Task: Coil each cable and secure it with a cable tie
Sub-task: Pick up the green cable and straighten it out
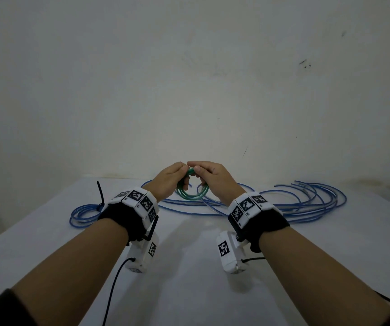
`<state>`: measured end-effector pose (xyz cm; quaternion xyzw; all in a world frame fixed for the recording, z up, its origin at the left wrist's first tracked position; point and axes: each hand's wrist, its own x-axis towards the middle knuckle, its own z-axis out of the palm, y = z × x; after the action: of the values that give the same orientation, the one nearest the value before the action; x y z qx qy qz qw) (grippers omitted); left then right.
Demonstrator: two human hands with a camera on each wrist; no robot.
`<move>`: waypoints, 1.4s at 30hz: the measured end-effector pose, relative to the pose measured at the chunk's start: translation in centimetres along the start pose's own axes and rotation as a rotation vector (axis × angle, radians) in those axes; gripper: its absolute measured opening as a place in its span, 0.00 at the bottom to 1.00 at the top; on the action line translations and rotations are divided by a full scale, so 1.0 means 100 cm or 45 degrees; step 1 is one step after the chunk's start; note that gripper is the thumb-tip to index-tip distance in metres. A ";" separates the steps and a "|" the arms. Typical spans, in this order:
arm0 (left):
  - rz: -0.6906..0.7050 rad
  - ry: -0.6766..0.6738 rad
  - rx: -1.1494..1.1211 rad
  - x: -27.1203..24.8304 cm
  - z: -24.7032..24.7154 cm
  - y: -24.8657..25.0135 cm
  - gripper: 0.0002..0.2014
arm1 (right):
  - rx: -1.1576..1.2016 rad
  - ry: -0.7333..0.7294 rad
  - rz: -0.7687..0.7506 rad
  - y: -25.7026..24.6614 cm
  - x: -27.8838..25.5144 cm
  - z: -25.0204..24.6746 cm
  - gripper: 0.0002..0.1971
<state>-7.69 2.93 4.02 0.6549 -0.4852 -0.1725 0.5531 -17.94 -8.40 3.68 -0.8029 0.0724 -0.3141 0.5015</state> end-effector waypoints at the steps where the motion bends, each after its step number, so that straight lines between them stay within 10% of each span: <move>1: -0.002 -0.008 0.001 0.000 0.000 0.000 0.14 | 0.006 0.017 -0.018 -0.001 0.000 0.000 0.14; 33: 0.121 0.473 0.252 0.002 0.005 0.005 0.05 | 0.255 0.221 0.116 -0.016 0.000 0.012 0.03; 42: 0.005 0.148 0.180 0.009 0.034 0.020 0.09 | 0.051 0.335 0.167 -0.015 -0.016 -0.019 0.02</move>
<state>-10.74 0.47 5.01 0.7003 -0.4646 -0.0981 0.5331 -20.61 -8.43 4.80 -0.7382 0.1836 -0.3846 0.5229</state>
